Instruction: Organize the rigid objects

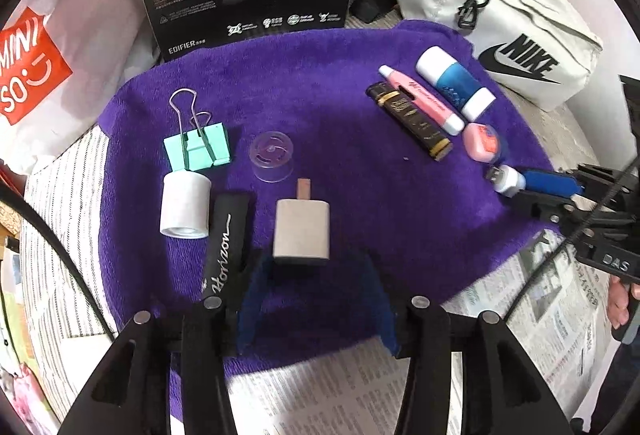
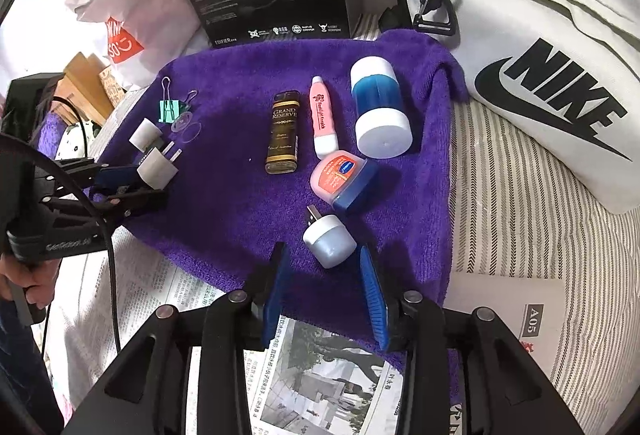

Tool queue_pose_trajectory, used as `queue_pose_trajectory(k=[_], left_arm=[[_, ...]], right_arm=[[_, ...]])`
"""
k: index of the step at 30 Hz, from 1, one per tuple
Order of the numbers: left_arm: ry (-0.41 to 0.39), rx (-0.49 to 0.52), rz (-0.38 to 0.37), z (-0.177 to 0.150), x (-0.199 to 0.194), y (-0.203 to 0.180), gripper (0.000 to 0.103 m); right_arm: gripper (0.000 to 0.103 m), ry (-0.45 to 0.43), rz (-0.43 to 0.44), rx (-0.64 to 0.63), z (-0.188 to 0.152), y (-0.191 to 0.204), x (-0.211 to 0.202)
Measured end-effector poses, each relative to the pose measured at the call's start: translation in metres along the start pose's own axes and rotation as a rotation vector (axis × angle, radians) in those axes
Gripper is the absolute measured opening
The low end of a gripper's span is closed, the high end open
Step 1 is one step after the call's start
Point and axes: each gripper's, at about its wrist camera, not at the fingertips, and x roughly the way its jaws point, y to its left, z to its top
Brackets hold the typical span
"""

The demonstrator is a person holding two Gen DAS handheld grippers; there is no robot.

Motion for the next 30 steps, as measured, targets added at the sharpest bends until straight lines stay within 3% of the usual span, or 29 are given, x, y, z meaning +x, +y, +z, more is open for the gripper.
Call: queue_pose_trajectory(k=[5, 11, 14, 17, 22, 25, 30], left_arm=[[0.014, 0.003, -0.002, -0.001, -0.013, -0.002, 0.052], [0.0, -0.04, -0.001, -0.014, -0.029, 0.001, 0.059], [-0.01, -0.038, 0.021, -0.024, -0.042, -0.002, 0.061], [-0.038, -0.051, 0.037, -0.034, -0.057, -0.006, 0.077], [-0.084, -0.085, 0.062, -0.048, -0.081, -0.015, 0.085], [-0.116, -0.125, 0.079, -0.056, -0.096, -0.019, 0.092], [-0.144, -0.137, 0.159, -0.067, -0.12, -0.033, 0.093]], right_arm=[[0.043, 0.05, 0.012, -0.018, 0.007, 0.002, 0.005], [0.045, 0.05, 0.011, -0.02, 0.006, 0.005, 0.003], [0.052, 0.046, 0.001, -0.003, 0.004, 0.005, -0.003], [0.056, 0.029, -0.006, 0.007, -0.001, 0.008, -0.015], [0.089, -0.006, -0.031, 0.005, -0.018, 0.019, -0.042], [0.095, -0.005, -0.057, 0.006, -0.03, 0.025, -0.054], [0.099, -0.037, -0.118, 0.008, -0.049, 0.036, -0.084]])
